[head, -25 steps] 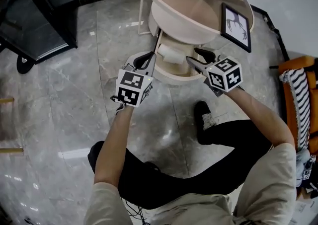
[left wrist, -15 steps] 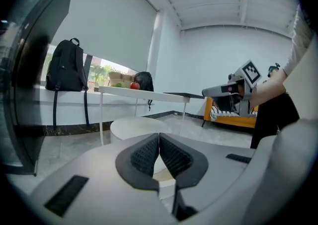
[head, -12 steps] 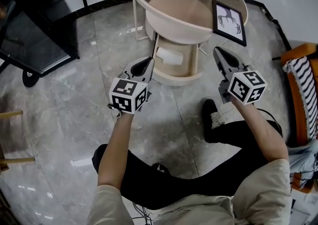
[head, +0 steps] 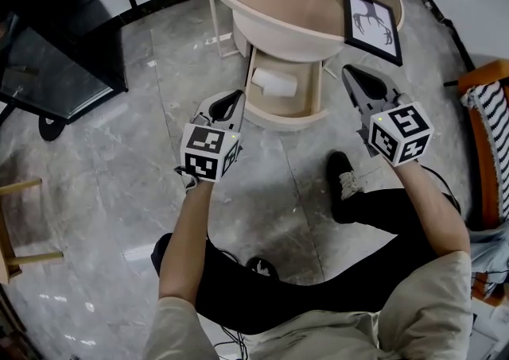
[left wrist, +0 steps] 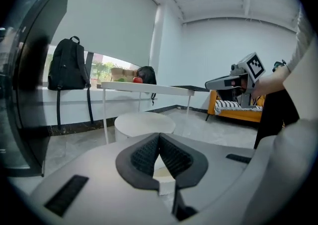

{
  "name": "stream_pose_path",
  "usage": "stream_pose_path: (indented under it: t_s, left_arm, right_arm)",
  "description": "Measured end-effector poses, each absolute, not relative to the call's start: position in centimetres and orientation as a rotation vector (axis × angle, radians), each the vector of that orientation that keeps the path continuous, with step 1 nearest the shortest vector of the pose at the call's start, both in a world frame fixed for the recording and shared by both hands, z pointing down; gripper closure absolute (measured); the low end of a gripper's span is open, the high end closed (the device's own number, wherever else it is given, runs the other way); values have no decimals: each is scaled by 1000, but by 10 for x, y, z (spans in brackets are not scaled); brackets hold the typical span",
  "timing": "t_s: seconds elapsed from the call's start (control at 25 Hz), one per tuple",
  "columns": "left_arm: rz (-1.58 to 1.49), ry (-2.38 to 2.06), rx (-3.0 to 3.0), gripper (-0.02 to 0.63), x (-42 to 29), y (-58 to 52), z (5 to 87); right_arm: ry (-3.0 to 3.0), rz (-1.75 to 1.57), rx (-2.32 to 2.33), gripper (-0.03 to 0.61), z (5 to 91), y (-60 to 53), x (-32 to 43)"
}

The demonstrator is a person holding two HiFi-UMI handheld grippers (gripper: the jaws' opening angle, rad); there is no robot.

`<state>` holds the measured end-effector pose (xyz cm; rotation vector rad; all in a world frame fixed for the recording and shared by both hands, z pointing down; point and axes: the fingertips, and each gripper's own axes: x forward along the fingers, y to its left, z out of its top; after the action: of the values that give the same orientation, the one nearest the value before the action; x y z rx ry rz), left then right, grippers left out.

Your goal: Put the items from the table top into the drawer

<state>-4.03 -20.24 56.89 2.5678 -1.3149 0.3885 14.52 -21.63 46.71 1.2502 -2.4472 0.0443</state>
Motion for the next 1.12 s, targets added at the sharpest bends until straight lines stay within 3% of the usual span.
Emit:
stream_pose_path:
  t_s: [0.24,0.56,0.6,0.68,0.72,0.84,1.12]
  left_arm:
    - [334,-1231,2674,594,-2,-205,559]
    - [292,-1081,2724,595,54,-201,554]
    - [302,-1069,2728,594,58,-200,556]
    - [318,-1050,2731,595,64,-199,560]
    - [324,-1044,2731,595,66,-199,562]
    - [342,-1037,2732,595,69,-201,566]
    - [318,-1022,2728,595,86,-210,560]
  right_arm:
    - [-2407,30,1367,540,449,-221,181]
    - [-1969,-516,1228,536,438,-241,242]
    - [-1925,-546,1196,516,442,-244,246]
    - [-1851,-574,1134,396,453,-249,255]
    - [-1820,-578,1111,378,459,-252,258]
    - [-1718,-619,1054,344,477,-261,270]
    - [-1529,-742,1026,344,492,-294,283]
